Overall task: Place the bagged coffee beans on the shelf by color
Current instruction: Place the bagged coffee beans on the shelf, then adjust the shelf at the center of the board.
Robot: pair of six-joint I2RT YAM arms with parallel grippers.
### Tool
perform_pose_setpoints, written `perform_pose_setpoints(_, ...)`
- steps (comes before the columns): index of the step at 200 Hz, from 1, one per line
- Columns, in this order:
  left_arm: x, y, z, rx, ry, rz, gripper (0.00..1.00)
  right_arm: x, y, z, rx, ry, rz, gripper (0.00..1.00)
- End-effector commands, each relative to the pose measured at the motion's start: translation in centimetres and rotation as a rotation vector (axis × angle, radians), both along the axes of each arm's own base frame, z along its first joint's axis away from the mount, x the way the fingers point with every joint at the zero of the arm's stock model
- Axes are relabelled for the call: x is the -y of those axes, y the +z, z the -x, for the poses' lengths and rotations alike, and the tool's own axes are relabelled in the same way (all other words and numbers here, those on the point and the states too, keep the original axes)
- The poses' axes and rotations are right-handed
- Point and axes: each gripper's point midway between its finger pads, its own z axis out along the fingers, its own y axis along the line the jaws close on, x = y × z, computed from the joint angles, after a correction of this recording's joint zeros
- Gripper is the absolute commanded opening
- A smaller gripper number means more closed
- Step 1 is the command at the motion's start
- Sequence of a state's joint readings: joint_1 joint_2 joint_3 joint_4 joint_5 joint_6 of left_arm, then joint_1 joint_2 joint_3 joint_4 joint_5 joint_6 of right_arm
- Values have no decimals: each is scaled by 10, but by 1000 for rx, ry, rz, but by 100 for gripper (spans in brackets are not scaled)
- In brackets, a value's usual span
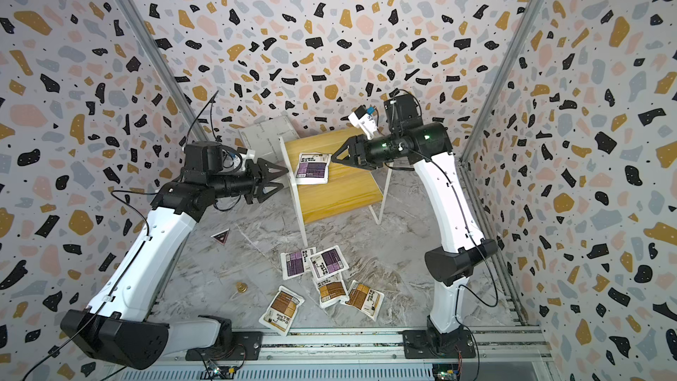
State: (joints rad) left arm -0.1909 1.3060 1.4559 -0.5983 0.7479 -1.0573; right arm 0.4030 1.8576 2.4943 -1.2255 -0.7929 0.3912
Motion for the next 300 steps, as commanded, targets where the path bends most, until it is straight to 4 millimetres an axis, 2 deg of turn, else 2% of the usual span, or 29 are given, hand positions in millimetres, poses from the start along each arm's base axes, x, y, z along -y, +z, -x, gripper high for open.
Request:
perform_pose_setpoints(1, -1, 14, -3, 65, -3, -10, 61, 57, 12, -11, 112, -238, 130, 58)
perform_pose_setpoints(27, 0, 14, -2, 70, -9, -29, 62, 99, -2, -32, 87, -383, 199, 61)
perform_pose_setpoints(61, 2, 10, -4, 63, -17, -33, 62, 121, -30, -52, 32, -420, 259, 70)
perform_pose_setpoints(74, 3, 8, -6, 59, -20, -32, 62, 121, -38, -57, 17, -401, 261, 75)
perform_pose_setpoints(99, 6, 8, -9, 63, -28, -27, 63, 103, -47, -66, -1, -283, 199, 80)
perform_pose_setpoints(143, 8, 10, -14, 69, -32, -21, 63, 85, -48, -72, -38, -212, 98, 84)
perform_pose_setpoints(167, 9, 13, -15, 78, -33, -16, 63, 78, -48, -63, -78, -177, 36, 84)
perform_pose_setpoints(203, 9, 17, -17, 86, -32, -15, 63, 70, -40, -33, -126, -139, -37, 84)
perform_pose_setpoints(269, 8, 18, -15, 95, -33, -21, 63, 71, -23, 24, -148, -146, -174, 84)
perform_pose_setpoints(300, 3, 18, -12, 99, -21, -63, 63, 75, -31, 39, -166, -177, -182, 84)
